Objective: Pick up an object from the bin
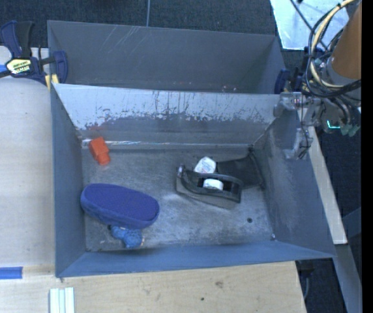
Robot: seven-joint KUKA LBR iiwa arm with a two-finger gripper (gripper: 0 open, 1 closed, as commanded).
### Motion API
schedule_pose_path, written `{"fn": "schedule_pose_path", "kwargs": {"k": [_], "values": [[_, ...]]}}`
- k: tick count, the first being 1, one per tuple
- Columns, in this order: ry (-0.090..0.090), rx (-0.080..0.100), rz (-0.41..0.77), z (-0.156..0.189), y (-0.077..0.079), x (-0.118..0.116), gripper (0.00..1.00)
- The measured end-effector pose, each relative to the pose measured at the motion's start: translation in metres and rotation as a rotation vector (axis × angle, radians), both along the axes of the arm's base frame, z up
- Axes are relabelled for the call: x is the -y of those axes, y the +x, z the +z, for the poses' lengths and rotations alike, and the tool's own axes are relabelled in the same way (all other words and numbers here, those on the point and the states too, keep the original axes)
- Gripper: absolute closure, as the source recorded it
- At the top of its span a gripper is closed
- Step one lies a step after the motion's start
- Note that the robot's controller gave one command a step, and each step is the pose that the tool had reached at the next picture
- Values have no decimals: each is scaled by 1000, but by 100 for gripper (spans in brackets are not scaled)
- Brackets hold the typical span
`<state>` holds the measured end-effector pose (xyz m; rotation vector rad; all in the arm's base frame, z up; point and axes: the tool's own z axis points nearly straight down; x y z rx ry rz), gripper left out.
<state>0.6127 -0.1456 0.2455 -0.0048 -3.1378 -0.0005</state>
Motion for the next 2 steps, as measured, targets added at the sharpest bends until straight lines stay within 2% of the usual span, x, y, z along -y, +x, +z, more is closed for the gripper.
{"fn": "schedule_pose_path", "kwargs": {"k": [1, 2], "values": [[2, 1, 316, -167, -16, -32, 0], [-1, 7, 317, -163, -14, -32, 100]]}}
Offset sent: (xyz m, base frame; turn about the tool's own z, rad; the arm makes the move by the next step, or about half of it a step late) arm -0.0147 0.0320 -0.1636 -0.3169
